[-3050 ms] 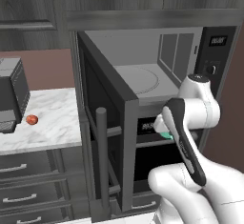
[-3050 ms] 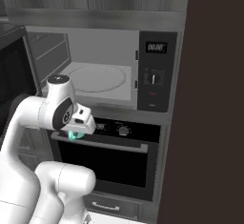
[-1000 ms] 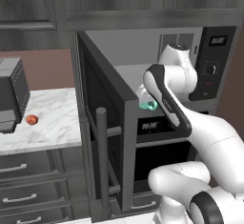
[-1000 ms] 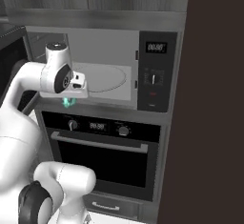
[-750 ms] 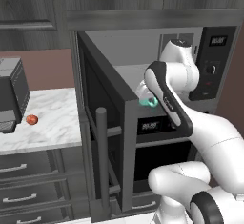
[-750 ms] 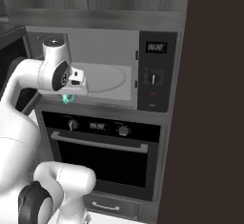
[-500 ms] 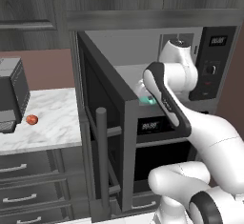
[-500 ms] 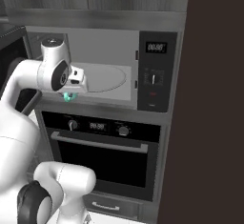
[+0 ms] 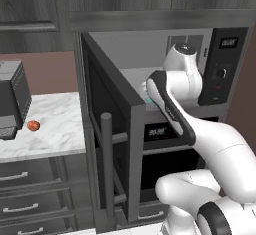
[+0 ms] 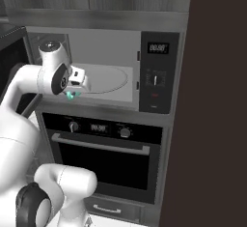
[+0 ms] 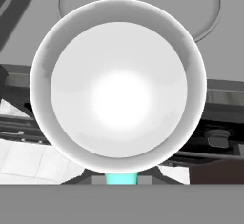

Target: Pick the mug from the counter and place it inside the microwave. Then close the microwave.

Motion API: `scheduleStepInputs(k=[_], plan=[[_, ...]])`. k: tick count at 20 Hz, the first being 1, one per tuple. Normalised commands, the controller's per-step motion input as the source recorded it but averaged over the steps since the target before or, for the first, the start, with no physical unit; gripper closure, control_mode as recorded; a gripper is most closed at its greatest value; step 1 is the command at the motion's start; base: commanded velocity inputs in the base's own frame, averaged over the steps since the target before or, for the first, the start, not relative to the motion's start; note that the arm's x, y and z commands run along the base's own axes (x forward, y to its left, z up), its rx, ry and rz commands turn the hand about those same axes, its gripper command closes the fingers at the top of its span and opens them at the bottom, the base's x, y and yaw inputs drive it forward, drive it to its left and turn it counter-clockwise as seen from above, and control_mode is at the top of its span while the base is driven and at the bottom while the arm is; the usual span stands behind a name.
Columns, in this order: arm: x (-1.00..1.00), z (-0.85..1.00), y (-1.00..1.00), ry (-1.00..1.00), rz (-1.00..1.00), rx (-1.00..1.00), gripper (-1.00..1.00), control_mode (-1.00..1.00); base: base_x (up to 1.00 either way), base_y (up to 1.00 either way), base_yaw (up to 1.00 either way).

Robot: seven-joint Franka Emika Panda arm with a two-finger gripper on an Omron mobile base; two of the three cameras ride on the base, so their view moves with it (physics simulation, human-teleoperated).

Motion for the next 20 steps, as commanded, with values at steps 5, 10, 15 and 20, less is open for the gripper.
scheduleStepInputs(k=[5, 10, 15, 20], plan=[[0.28, 0.00, 0.00, 0.00, 0.00, 0.00, 1.00, -1.00, 0.00, 0.00, 0.00], [0.27, 0.00, 0.00, 0.00, 0.00, 0.00, 1.00, -1.00, 0.00, 0.00, 0.00], [0.43, 0.00, 0.00, 0.02, 0.00, 0.00, 1.00, -1.00, 0.00, 0.00, 0.00], [0.52, 0.00, 0.00, 0.05, 0.00, 0.00, 1.00, -1.00, 0.00, 0.00, 0.00]])
